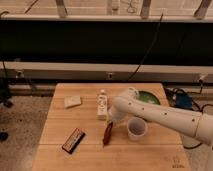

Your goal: Drag the pepper across the table

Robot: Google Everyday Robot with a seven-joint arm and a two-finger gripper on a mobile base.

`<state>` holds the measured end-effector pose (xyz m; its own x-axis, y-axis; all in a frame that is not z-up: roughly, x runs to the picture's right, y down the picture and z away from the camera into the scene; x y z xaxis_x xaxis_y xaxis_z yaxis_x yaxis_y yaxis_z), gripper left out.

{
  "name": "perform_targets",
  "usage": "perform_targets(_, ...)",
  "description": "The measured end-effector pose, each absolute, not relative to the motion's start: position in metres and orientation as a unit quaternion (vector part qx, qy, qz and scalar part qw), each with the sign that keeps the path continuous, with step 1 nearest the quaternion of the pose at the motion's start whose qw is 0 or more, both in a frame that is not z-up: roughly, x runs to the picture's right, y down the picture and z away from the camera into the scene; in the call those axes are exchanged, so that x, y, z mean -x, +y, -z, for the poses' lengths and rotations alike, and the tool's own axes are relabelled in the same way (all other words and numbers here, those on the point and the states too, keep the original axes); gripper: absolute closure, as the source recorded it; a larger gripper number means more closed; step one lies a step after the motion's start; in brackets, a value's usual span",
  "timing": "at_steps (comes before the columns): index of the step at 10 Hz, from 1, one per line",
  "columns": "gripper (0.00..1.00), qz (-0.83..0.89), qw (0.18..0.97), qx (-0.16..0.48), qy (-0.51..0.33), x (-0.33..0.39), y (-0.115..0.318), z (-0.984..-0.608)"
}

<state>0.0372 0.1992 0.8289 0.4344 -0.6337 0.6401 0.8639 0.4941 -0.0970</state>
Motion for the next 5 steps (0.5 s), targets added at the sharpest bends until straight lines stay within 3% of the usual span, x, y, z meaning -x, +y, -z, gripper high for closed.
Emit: perform_targets(5, 1.0, 0.463, 0.82, 0.207, -0.265, -0.039, 0.181, -0.849)
